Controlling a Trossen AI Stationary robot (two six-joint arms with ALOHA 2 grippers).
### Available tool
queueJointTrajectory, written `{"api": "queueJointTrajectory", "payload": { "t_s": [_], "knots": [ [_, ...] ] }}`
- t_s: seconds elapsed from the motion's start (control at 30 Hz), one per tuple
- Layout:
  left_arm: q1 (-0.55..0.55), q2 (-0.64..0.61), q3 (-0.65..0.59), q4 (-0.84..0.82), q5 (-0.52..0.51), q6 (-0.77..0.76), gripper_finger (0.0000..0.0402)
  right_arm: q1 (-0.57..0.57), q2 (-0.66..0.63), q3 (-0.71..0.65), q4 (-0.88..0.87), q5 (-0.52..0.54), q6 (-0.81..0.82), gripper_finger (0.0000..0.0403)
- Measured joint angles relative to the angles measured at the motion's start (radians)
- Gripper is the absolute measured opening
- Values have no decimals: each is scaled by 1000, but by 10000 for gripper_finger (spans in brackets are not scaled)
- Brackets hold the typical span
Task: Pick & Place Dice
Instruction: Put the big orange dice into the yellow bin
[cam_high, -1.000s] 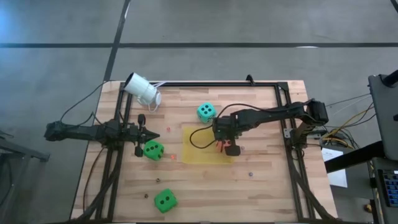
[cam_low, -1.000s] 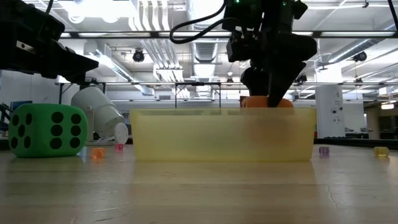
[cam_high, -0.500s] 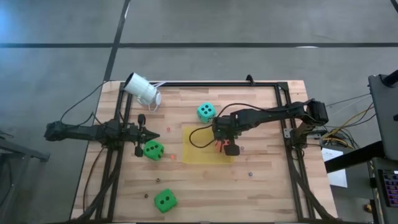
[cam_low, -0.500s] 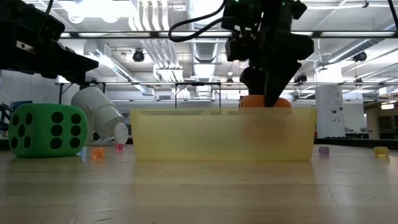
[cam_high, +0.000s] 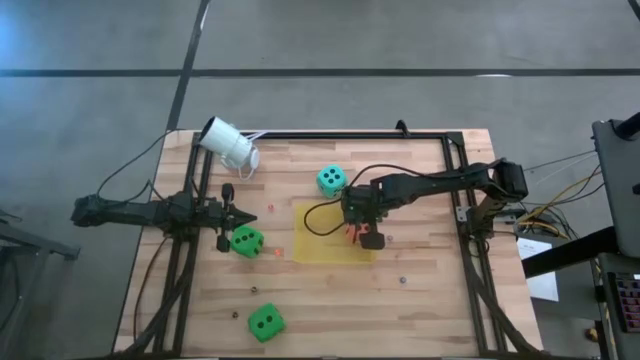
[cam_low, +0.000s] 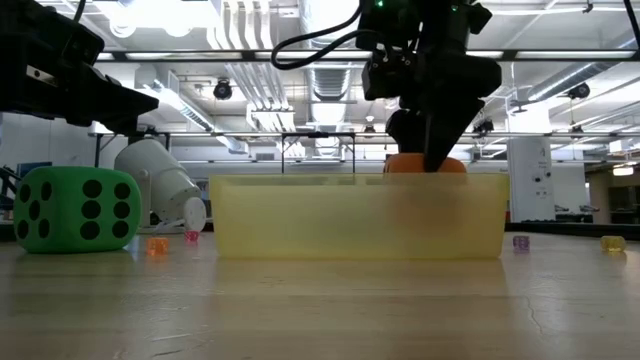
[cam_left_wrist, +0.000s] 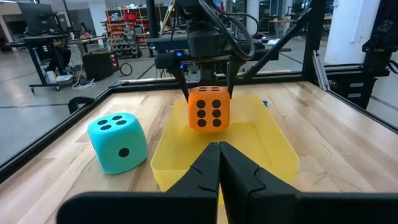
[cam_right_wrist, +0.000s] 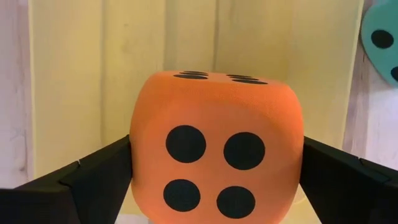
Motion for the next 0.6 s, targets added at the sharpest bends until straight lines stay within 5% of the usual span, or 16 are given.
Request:
{"api": "queueJointTrajectory", "payload": {
  "t_s": [0.6],
  "knots": [
    [0, 0, 0, 0, 0, 0, 8, 2, 0, 2, 3, -1, -70, 400]
  ]
}}
